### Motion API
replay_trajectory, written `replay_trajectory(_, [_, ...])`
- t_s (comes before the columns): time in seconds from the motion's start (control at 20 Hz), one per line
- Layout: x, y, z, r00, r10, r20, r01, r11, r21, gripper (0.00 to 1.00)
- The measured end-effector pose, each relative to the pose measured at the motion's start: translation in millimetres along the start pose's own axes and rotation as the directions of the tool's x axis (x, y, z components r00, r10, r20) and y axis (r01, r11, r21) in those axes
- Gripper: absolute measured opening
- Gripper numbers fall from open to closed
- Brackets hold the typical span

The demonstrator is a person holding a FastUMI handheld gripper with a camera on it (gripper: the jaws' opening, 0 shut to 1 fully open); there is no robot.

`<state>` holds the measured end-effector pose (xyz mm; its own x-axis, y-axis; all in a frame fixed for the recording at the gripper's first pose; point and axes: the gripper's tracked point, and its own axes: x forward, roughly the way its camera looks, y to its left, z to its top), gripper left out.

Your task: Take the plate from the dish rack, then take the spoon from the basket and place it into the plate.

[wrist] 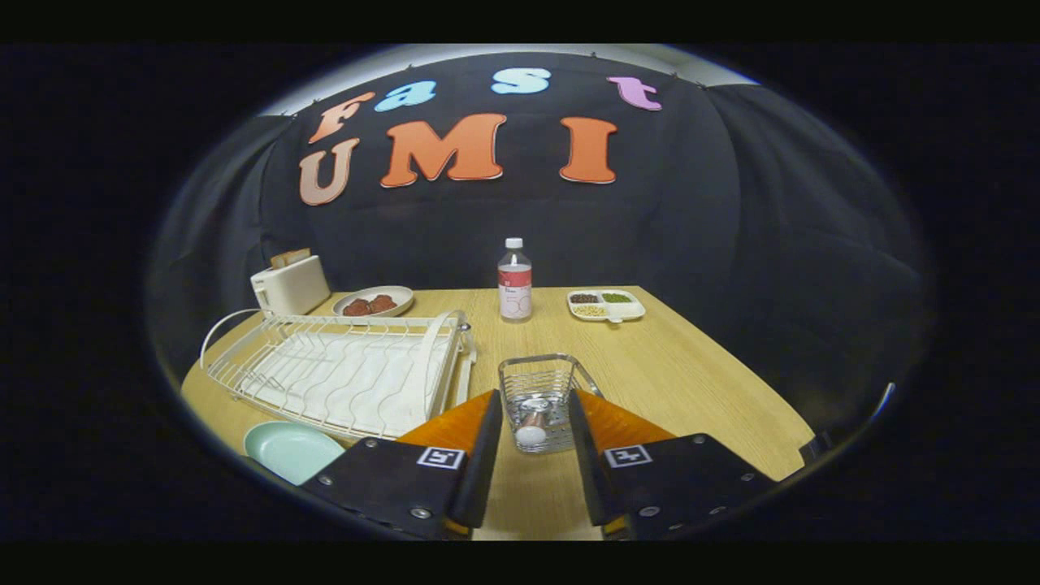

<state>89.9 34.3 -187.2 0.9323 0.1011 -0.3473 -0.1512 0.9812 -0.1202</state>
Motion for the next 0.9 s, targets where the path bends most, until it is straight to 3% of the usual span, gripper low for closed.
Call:
replay_trajectory(0.05, [2,2,-2,1.0,0.011,-0.003,-0.011,1.0,0.006,0.42])
replay_trajectory(0.1, [5,4,-5,1.0,0.023,-0.012,-0.023,1.0,0.021,0.28])
replay_trajectory(0.3, [11,-3,3,1.0,0.009,0.018,-0.009,1.0,0.007,0.11])
replay_trajectory(0.55, [-2,-13,19,1.0,-0.013,0.026,0.012,0.999,0.032,0.06])
replay_trajectory(0.9, [-60,-10,66,0.993,-0.038,0.108,0.04,0.999,-0.016,0.06])
